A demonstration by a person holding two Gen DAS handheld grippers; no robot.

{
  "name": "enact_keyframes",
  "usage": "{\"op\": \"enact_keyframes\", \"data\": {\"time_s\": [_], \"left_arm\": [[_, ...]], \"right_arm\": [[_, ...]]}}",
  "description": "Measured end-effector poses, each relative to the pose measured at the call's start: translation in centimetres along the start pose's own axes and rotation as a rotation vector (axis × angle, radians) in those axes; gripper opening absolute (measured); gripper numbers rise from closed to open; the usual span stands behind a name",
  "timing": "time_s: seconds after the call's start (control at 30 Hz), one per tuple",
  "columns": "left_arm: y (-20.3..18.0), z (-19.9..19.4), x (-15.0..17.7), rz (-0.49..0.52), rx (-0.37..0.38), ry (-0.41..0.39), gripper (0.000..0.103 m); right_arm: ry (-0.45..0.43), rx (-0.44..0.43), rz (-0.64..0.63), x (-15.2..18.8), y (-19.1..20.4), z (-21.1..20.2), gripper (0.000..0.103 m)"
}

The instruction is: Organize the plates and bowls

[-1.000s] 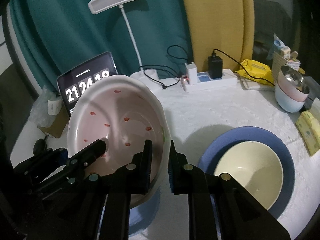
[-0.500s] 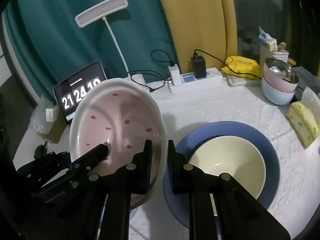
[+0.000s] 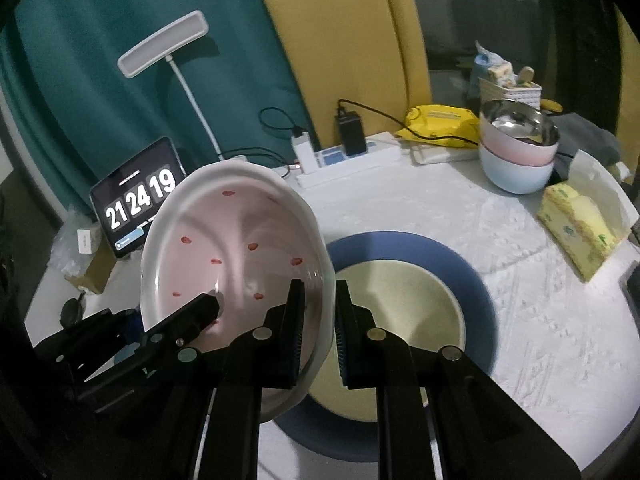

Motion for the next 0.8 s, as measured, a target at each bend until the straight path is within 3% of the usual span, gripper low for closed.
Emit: {"op": "enact_keyframes", "data": {"time_s": [0.37, 0.8], "left_arm": [[-2.7, 1.8, 0.7, 0.024, 0.014, 0.033, 0.018], [-2.8, 3.3, 1.8, 0.037, 0.017, 0.071, 0.019]], "right_arm": [[0.008, 0.040, 0.024, 0.9, -3.1, -0.2, 0.016], [0.046, 0.084, 0.011, 2.1, -4.0, 1.4, 0.016]]}}
Point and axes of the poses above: each gripper's, at about its wrist camera, not at the fingertips, and z roughly the way its jaws point, y to its left, x to its underside, the point moved 9 cm from there along z, roughly the way its jaws point, and after that the axes turned 2 degrees about z, right-handed, at the moved point
